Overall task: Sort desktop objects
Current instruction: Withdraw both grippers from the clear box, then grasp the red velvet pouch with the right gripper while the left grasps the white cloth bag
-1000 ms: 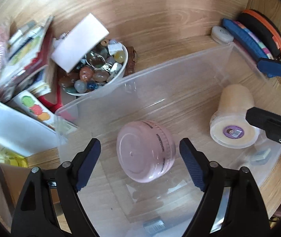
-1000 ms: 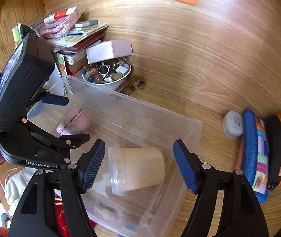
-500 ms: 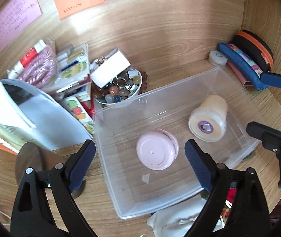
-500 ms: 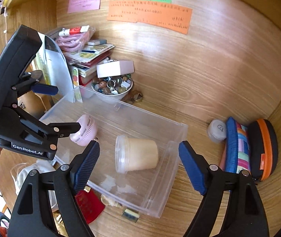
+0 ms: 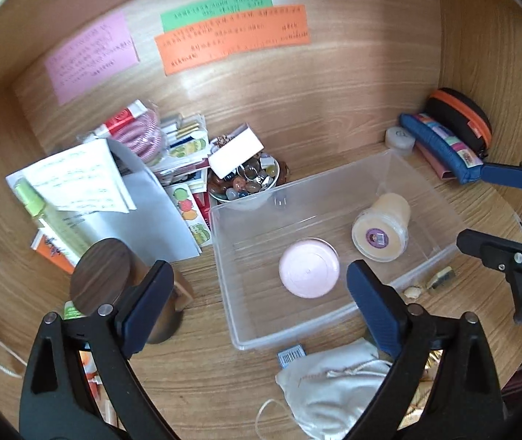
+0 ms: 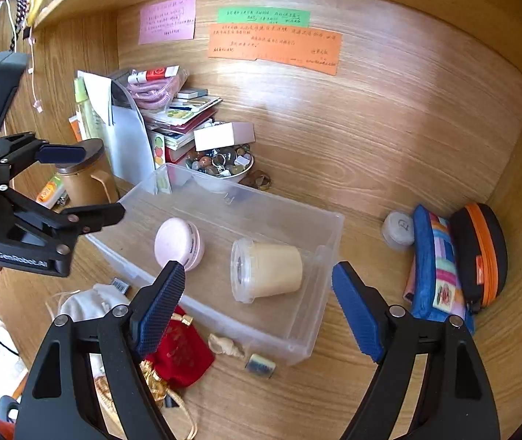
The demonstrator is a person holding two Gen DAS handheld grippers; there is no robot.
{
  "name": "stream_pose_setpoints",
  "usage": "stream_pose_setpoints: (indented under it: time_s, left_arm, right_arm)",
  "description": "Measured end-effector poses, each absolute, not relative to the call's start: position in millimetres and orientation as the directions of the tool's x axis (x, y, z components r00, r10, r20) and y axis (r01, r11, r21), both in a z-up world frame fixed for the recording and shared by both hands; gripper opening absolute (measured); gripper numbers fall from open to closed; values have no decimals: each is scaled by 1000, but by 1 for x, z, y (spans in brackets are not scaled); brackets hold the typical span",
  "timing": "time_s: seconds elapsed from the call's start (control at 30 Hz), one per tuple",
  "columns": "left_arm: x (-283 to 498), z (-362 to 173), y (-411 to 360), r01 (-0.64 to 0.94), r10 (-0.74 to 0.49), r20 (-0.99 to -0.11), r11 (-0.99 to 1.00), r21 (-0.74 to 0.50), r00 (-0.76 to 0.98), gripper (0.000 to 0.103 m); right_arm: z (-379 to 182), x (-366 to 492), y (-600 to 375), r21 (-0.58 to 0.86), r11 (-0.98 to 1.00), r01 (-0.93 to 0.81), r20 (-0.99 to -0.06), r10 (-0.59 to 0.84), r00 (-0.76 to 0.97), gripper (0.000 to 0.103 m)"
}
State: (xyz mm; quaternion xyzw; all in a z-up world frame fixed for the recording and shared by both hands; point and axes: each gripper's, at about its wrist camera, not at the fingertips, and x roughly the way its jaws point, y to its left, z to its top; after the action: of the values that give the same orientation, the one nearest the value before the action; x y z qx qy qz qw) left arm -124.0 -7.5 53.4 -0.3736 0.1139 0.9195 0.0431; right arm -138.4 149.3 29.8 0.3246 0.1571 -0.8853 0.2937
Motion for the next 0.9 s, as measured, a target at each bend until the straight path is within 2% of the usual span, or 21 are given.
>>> stream_pose_setpoints:
  time_s: [0.4, 0.9]
  left_arm:
    - [-67, 54, -8, -143, 21, -635, -979, 142, -773, 100]
    - [-45, -8, -7, -142, 77, -730, -989, 29, -679, 100]
  right_arm:
    - [32, -99, 180, -66, -803, 592, -613, -435, -659, 84]
    - [-7, -73, 196, 8, -815, 579, -647, -446, -619, 84]
